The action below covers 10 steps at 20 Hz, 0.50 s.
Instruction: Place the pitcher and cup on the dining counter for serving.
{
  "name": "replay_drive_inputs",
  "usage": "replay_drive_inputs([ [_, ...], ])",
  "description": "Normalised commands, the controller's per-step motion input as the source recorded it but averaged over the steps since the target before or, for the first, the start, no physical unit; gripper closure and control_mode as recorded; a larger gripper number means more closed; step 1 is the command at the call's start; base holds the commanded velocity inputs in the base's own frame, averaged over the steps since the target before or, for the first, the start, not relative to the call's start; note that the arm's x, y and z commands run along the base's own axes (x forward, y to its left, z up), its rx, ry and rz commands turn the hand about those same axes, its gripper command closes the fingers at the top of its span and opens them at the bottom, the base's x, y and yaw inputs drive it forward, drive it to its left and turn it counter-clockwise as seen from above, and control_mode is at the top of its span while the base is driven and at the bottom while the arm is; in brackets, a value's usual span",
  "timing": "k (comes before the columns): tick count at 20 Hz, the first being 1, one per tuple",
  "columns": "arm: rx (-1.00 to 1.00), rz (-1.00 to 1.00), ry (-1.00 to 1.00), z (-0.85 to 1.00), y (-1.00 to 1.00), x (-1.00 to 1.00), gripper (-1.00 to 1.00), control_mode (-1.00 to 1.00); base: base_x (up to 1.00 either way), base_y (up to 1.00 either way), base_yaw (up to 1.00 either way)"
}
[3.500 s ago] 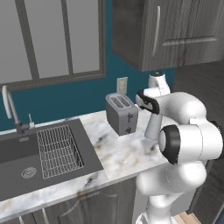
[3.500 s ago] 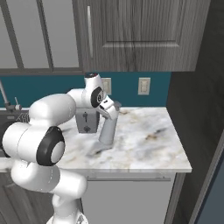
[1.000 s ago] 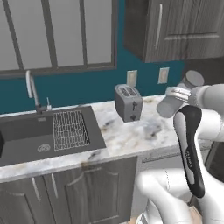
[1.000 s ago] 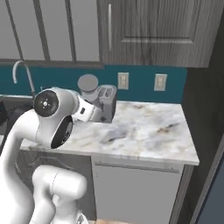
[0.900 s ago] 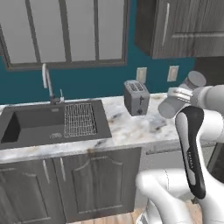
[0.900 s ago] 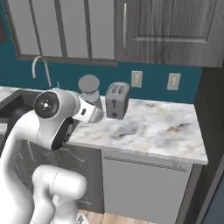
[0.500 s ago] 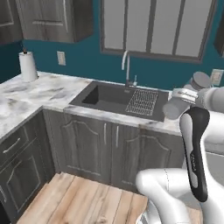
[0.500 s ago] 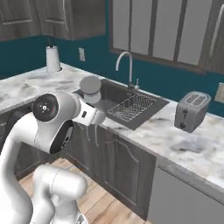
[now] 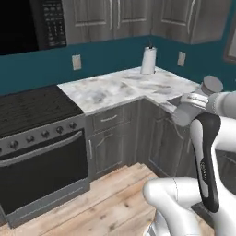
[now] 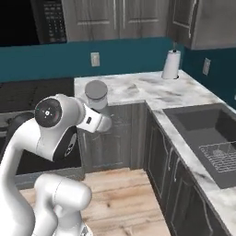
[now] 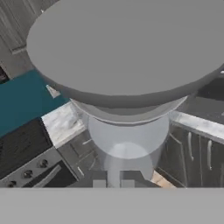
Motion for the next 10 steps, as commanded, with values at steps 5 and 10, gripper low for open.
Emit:
replay_drive_inputs([
  [5,0.0,0.0,0.0,0.0,0.0,0.0,1.0,1.0,-0.06,0.0,1.0],
  [10,0.0,0.0,0.0,0.0,0.0,0.0,1.0,1.0,-0.06,0.0,1.0],
])
